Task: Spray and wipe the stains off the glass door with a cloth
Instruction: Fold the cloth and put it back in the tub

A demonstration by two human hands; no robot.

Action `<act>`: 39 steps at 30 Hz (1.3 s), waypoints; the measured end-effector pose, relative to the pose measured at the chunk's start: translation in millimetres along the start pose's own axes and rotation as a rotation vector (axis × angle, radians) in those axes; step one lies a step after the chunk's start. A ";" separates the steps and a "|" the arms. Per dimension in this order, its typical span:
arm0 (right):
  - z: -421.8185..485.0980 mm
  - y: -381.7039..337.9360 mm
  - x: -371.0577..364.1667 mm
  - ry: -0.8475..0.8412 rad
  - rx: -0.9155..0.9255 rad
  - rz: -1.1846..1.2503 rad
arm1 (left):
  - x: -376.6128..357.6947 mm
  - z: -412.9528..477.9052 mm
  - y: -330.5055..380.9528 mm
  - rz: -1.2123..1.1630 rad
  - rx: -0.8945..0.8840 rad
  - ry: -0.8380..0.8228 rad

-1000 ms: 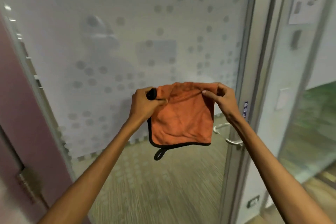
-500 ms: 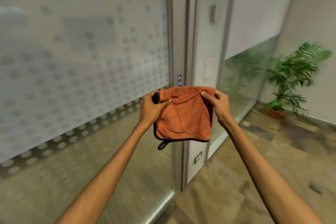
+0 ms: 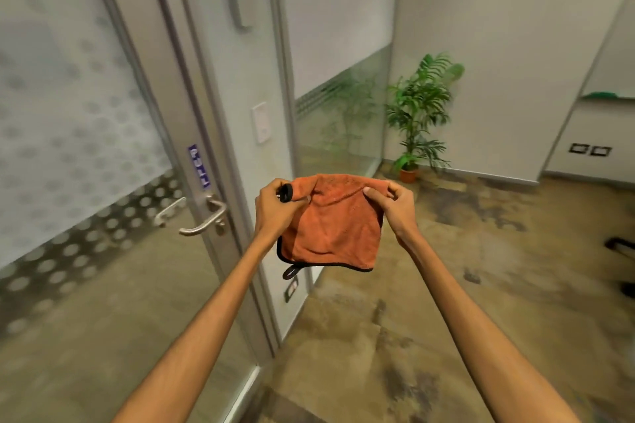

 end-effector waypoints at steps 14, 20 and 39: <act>5.5 10.8 256.7 0.447 -0.032 -0.181 | -253.5 -36.6 68.7 -0.152 -0.175 -0.470; 7.8 1.7 350.1 0.567 -0.035 -0.366 | -360.3 -53.6 101.8 -0.100 -0.422 -0.681; 73.9 -15.3 571.3 0.592 -0.051 -0.834 | -669.3 -62.2 207.6 -0.030 -0.828 -1.108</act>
Point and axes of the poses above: each hand's wrist, its own z-axis towards the middle knuckle, its own x-axis out of the back of the hand, y = z × x, the point moved 2 cm from there along z, towards the middle knuckle, and after that the axes turned 5 degrees about y, right-handed, at the moved point
